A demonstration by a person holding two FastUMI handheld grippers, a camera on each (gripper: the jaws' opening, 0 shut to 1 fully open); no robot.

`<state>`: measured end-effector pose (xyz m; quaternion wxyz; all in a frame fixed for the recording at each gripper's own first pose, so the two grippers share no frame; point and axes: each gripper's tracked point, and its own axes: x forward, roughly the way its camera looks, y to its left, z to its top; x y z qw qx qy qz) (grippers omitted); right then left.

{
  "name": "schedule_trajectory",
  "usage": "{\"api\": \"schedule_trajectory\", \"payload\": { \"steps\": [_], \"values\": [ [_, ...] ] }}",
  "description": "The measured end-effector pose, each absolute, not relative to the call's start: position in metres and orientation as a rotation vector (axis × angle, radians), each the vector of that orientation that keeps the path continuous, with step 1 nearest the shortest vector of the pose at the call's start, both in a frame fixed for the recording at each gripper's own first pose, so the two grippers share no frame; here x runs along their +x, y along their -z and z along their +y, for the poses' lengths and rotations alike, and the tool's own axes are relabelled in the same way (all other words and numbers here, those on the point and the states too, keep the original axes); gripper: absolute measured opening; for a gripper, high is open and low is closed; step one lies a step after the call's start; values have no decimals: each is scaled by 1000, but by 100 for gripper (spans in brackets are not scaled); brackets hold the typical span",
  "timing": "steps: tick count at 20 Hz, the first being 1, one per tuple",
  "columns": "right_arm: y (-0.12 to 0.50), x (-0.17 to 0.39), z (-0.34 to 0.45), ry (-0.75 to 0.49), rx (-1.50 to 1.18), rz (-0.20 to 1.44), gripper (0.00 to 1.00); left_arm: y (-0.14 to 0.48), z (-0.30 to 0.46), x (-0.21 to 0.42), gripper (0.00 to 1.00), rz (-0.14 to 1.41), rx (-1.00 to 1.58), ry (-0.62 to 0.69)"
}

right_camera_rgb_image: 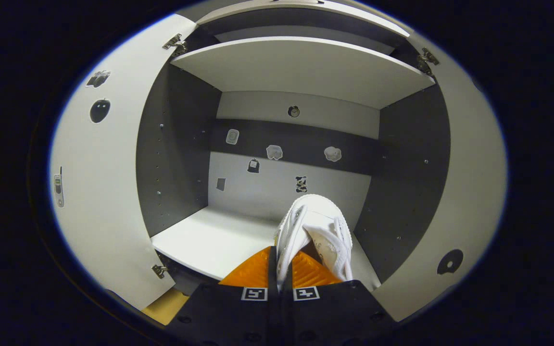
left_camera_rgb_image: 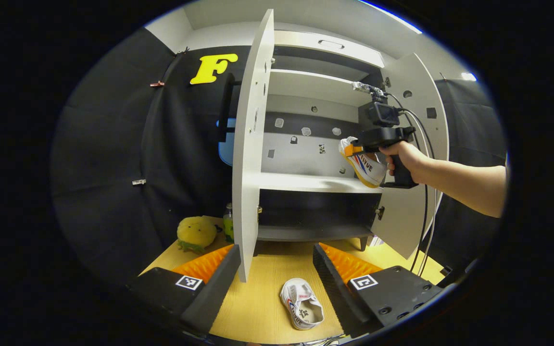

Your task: Grab one shoe with the right hand and put it into the shoe cabinet, grab the other shoe with the left hand and put it into the shoe cabinet; then close the right door with the right hand and the left door with the left hand.

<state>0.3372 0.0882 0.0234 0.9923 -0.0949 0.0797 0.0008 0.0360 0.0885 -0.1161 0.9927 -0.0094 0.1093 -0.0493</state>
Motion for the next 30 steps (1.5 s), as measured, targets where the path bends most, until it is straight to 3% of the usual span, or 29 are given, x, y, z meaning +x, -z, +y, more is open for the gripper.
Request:
{"api": "schedule_trajectory", "payload": {
  "steps": [11, 21, 25, 26, 28, 30],
  "values": [
    [43, 468, 46, 53, -194, 381, 5, 109, 109, 43, 95, 225, -4, -50],
    [91, 490, 53, 81, -170, 556, 6, 105, 125, 26, 95, 217, -35, -168],
    [85, 476, 53, 88, -166, 558, 18, 108, 128, 20, 95, 218, -30, -181],
    [81, 470, 52, 94, -161, 556, 28, 110, 130, 17, 95, 223, -28, -180],
    [69, 458, 56, 78, -144, 534, 34, 114, 131, 13, 95, 229, -31, -171],
    [57, 441, 66, 45, -140, 503, 59, 119, 131, 8, 95, 237, -13, -159]
  ]
}}
